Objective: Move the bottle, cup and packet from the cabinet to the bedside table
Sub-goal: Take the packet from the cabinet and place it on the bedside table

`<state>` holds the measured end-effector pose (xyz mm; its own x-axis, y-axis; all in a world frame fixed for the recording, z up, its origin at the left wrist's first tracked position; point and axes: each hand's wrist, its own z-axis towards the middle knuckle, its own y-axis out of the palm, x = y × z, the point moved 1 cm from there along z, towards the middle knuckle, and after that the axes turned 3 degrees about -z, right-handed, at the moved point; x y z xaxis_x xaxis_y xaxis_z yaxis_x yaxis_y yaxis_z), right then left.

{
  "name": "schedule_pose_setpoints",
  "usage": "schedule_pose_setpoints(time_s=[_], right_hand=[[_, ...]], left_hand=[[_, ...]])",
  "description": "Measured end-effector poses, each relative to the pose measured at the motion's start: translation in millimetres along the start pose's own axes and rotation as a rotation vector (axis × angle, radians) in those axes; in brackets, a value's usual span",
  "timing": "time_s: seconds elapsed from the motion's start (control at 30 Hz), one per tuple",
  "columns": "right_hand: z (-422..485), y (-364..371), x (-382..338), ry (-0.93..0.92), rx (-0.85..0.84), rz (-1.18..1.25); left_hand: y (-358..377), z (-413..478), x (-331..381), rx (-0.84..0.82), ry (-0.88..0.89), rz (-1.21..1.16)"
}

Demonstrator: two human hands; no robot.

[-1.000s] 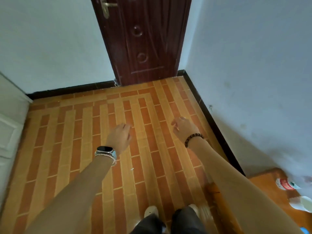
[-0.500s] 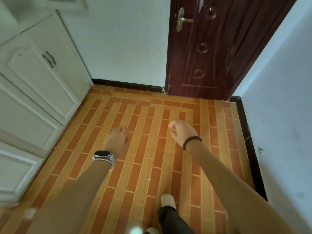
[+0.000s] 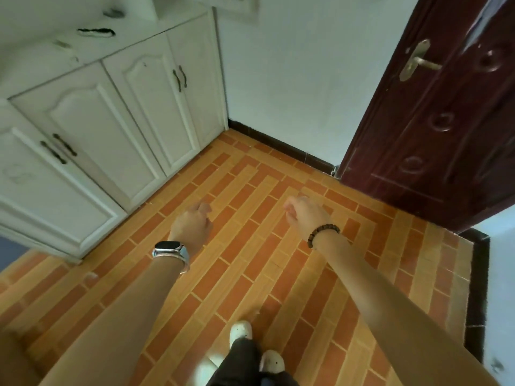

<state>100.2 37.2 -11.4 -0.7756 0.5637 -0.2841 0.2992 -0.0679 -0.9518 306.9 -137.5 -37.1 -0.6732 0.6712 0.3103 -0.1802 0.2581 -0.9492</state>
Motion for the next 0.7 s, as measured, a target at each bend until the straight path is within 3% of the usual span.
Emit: schedule_pose_setpoints(time_s=[0.17,0.7], right_hand=[[55.4,3.6,-11.4,-0.067,-0.042,-0.008],[249.9,-47.6,-66.1,-0.150,0.078,-0.102]], left_hand=[[1.3,34.8,-27.2,-0.005,-0.042,0.008],[-48.9,215.5,-83.6,0.119,0.011,0.127]])
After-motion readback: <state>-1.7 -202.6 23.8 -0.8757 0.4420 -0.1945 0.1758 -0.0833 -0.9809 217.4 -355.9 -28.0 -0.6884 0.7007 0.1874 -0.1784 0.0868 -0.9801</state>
